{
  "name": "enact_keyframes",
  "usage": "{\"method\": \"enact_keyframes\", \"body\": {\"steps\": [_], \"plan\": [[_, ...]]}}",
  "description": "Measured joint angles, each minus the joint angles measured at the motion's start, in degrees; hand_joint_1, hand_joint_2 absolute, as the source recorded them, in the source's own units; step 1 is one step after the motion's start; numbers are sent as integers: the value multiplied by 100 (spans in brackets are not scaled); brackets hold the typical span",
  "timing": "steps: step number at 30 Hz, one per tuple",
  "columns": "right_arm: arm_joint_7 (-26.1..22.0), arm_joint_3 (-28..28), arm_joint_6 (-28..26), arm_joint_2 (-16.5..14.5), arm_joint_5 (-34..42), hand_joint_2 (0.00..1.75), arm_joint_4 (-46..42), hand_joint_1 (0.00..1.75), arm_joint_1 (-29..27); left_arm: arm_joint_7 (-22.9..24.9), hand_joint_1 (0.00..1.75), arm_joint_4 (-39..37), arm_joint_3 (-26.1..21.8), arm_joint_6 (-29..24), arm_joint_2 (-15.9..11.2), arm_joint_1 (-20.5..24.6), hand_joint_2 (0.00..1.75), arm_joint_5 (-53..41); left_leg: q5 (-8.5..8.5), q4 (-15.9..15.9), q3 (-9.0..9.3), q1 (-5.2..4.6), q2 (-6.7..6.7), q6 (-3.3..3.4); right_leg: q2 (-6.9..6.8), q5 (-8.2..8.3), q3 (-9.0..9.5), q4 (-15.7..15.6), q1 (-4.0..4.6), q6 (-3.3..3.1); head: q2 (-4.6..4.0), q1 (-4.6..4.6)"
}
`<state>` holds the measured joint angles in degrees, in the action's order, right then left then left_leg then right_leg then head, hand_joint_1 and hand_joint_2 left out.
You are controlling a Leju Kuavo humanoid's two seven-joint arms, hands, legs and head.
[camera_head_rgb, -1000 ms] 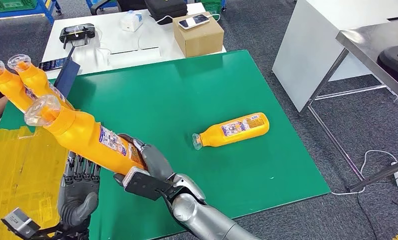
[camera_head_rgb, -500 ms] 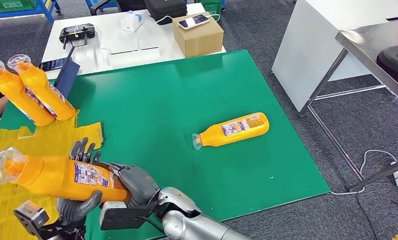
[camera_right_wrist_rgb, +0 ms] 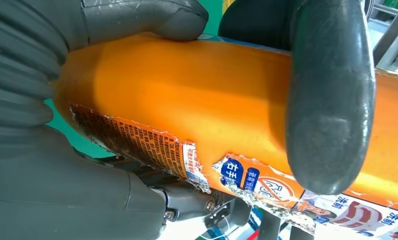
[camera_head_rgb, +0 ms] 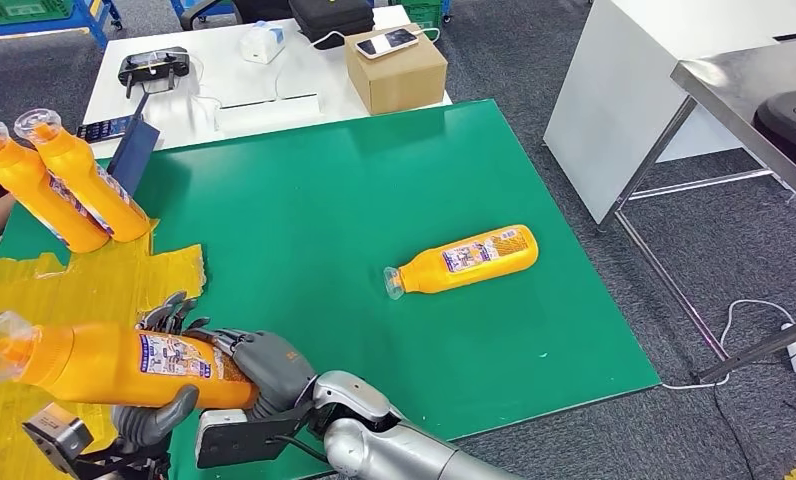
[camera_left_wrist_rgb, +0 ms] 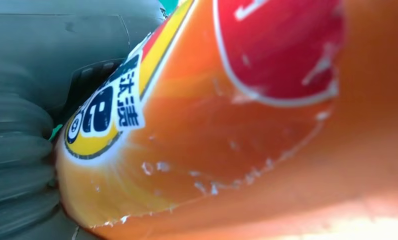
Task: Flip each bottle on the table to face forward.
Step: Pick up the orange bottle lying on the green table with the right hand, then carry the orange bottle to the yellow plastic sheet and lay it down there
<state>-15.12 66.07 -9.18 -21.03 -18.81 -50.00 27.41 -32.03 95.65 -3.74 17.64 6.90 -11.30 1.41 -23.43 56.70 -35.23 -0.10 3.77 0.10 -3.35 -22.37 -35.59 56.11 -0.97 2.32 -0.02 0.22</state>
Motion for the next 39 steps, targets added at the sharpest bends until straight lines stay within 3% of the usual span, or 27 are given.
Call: {"method": "enact_keyframes", "body": {"steps": [11, 15, 20, 24, 29, 34, 36, 39], "plan": [[-7, 3, -15, -7, 1, 175, 19, 170, 2, -51, 175, -1, -67, 30, 43, 21, 175, 73, 0, 0, 0, 0, 0, 0, 0, 0, 0, 0, 0, 0, 0, 0], [-2, -8, -37, -7, -21, 175, 31, 2, -1, -58, 175, -2, -77, 23, 47, 32, 175, 85, 0, 0, 0, 0, 0, 0, 0, 0, 0, 0, 0, 0, 0, 0], [55, -106, -184, -7, -372, 175, 110, 0, -68, -108, 175, 2, -202, -132, 56, 86, 175, -57, 0, 0, 0, 0, 0, 0, 1, 0, 0, 0, 0, 0, 0, 1], [2, -480, -181, 41, -875, 175, 83, 0, -193, -258, 175, 4, -460, -574, 46, 188, 175, -526, 1, 0, 0, 0, -1, 0, 0, 0, 0, 0, 0, 0, 0, 0], [65, -1125, -57, 318, -1373, 175, -283, 0, -296, -386, 175, -47, -1068, -1340, -89, 539, 175, -1356, 2, 0, 1, 0, -2, 0, 0, 3, 3, 1, 0, 1, 0, 1], [80, -1592, 42, 559, -1498, 175, -622, 0, -321, -408, 175, -170, -1484, -1607, -227, 749, 175, -1754, 4, 1, 2, 0, -1, 0, 0, 3, 4, 1, 0, 1, 0, 1], [110, -1682, 43, 631, -1545, 175, -711, 0, -329, -426, 175, -209, -1565, -2041, -260, 789, 175, -2222, 4, 1, 1, 0, -1, 0, 0, 3, 4, 1, 0, 1, 0, 1], [170, -1865, 131, 876, -1534, 175, -921, 0, -271, -200, 175, -376, -1664, -3262, -478, 830, 175, -3852, 3, 1, 0, -1, -1, 0, -1, 3, 4, 1, -1, 1, 0, 1]]}}
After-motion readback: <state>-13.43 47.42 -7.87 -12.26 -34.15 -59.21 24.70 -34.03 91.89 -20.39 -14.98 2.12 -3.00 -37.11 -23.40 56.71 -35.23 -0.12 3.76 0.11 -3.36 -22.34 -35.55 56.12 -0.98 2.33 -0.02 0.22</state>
